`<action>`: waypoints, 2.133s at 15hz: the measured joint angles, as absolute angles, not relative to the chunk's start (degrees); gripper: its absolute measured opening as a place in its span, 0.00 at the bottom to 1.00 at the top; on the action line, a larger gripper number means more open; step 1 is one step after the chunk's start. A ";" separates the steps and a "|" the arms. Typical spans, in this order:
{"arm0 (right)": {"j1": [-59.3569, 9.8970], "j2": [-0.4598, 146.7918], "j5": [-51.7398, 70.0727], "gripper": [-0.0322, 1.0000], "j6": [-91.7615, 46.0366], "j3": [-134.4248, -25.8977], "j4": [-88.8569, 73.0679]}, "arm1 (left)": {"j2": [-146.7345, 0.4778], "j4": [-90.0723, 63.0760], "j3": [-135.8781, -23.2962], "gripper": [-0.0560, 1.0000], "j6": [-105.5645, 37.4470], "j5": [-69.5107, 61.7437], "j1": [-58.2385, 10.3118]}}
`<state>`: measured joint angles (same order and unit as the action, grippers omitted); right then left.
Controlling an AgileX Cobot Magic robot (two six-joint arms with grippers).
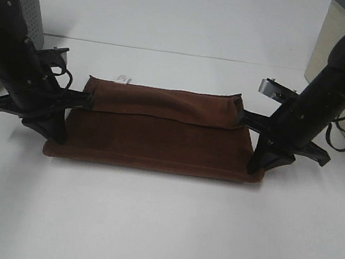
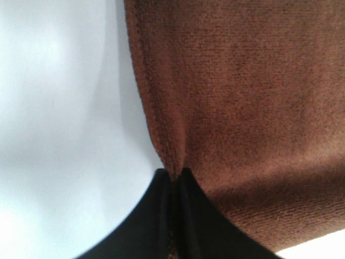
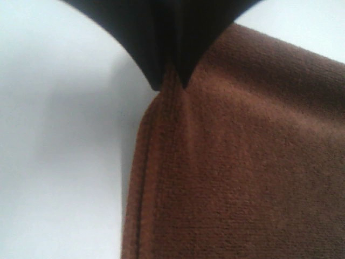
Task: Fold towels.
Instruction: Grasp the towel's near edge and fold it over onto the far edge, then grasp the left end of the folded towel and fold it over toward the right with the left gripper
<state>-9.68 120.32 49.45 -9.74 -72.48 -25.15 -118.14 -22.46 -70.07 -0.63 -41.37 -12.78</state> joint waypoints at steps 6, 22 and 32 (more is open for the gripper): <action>-9.80 116.08 48.01 0.03 -10.66 -75.11 -25.15 | -114.02 -22.40 -74.60 0.06 2.75 -40.85 -12.72; -9.63 133.27 49.05 0.86 -10.54 -101.24 -24.81 | -130.18 -21.37 -93.33 0.83 5.10 -33.75 -8.71; -9.63 131.78 48.93 0.89 -10.54 -101.36 -23.61 | -133.90 -24.06 -95.00 0.45 0.00 -33.46 -10.14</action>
<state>-9.63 131.78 48.93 -10.54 -101.36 -23.61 -133.90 -24.06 -95.00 0.00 -33.46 -10.14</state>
